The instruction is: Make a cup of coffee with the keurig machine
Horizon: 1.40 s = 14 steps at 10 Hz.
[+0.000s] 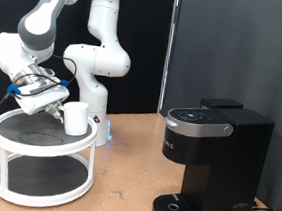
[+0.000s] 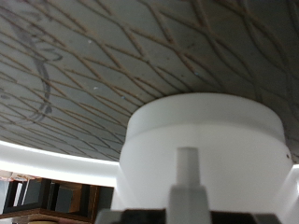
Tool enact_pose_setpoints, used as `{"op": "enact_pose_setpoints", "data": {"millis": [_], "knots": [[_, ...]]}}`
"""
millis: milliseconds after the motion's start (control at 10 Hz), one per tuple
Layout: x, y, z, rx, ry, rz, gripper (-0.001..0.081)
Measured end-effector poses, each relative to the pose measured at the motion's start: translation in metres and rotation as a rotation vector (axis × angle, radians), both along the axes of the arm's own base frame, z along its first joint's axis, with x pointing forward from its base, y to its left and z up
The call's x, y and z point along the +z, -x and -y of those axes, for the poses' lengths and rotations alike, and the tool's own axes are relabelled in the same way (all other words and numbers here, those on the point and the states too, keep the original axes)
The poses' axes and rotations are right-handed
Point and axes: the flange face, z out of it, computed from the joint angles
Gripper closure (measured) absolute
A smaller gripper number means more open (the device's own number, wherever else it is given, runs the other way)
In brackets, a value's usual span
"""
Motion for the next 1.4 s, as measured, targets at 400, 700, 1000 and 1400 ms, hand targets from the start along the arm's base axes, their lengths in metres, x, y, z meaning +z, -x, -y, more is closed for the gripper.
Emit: {"op": "enact_pose_setpoints", "data": {"millis": [400,700,1000,1400], "knots": [[0.002,-0.001,0.001,-0.005,-0.011,-0.003,0.0799],[0.014,-0.006,-0.003,0.005,-0.103,-0.048,0.0799],[0.03,-0.013,-0.008,0.01,-0.143,-0.107,0.0799],[0.045,-0.03,-0.025,0.011,-0.143,-0.16,0.0799]]}}
